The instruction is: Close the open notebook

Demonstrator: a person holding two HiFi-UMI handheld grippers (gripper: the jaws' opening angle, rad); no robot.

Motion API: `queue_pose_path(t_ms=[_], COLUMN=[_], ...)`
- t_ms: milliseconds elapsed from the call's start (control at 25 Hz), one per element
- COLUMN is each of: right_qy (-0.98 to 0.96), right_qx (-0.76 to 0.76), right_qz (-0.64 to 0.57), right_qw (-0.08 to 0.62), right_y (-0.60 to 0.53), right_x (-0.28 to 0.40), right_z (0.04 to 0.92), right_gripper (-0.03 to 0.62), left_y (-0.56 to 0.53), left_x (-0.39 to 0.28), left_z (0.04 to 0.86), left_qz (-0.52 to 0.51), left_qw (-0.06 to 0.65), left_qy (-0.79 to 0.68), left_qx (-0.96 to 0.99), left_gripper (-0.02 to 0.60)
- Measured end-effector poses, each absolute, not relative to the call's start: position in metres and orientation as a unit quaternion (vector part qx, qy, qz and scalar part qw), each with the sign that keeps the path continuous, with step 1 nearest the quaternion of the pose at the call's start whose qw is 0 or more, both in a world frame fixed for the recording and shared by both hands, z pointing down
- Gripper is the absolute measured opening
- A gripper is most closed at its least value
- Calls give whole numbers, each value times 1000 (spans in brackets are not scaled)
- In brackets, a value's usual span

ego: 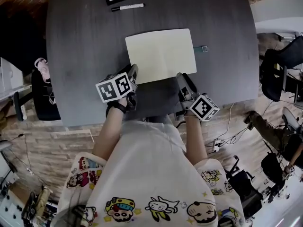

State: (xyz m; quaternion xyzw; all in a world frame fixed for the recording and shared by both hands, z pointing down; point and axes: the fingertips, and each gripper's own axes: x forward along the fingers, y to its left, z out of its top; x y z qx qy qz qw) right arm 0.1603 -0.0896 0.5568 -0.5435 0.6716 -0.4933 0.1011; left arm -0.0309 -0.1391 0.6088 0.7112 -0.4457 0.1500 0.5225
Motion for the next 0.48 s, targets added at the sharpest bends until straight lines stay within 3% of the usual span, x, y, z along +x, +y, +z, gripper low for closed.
queue_pose_path(t_ms=[480], right_qy=[656], right_qx=[-522], right_qz=[-533], right_qw=[116], right_y=[-85], right_x=[153], right_z=[563], right_gripper=[185], left_y=[-141], left_x=[-35], left_z=[612], left_qz=[171], left_qw=[545], left_qy=[-426], left_qx=[701], left_gripper=[71])
